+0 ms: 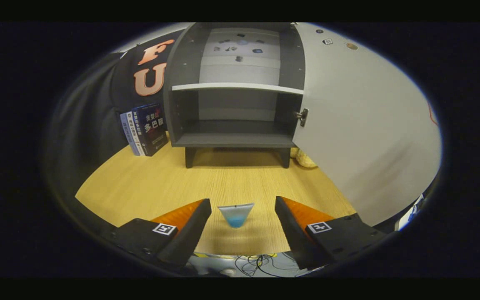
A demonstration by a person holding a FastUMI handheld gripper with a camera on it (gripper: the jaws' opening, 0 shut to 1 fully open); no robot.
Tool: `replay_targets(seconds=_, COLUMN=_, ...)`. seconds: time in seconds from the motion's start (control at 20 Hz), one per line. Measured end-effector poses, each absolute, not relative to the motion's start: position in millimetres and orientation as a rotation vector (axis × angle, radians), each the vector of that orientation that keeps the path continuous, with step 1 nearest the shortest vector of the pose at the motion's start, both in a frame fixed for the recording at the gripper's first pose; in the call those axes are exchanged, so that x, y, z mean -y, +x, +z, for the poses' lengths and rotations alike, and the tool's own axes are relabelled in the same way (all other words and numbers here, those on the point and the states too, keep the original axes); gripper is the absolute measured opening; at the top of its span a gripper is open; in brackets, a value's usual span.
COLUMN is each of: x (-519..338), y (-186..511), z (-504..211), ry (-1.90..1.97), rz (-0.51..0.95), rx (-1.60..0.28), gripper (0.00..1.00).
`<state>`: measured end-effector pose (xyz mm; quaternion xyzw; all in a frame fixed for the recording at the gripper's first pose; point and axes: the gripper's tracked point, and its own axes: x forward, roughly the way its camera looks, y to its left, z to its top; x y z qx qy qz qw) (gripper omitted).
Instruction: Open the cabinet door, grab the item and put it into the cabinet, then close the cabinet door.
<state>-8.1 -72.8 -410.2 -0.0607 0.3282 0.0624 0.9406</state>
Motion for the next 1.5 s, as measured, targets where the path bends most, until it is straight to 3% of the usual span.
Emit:
replay_targets(seconds=0.5, x=74, y=-2, z=-470, ry=-0.107, rz=0.187, rx=-0.777, gripper=0.99)
replay_targets(seconds=0.6, x=72, y=-3, z=-478, ry=-0.104, rz=0.211, rx=-0.798, gripper=0.95)
replay_targets(seconds=0.7, x=68, y=-5, z=-482, ry=-0.092, rz=0.242, rx=-0.816, gripper=0.84)
replay_targets(seconds=0.75, x=68, y=-2, z=-482, ry=-0.09, rz=0.252, rx=-0.815, gripper=0.65)
replay_targets(seconds=0.85, x=65, y=-2, z=-483, ry=-0.092, rz=0.27, rx=-0.823, gripper=0.59)
replay_targets(seconds=1.2, x=62, y=-10, z=-454, ry=-0.029, rz=0.281, rx=-0.862, gripper=0.57)
replay_targets(seconds=1.5, x=63, y=-6, z=-385, ry=-0.036, rz=0.286, rx=-0.829, gripper=0.57)
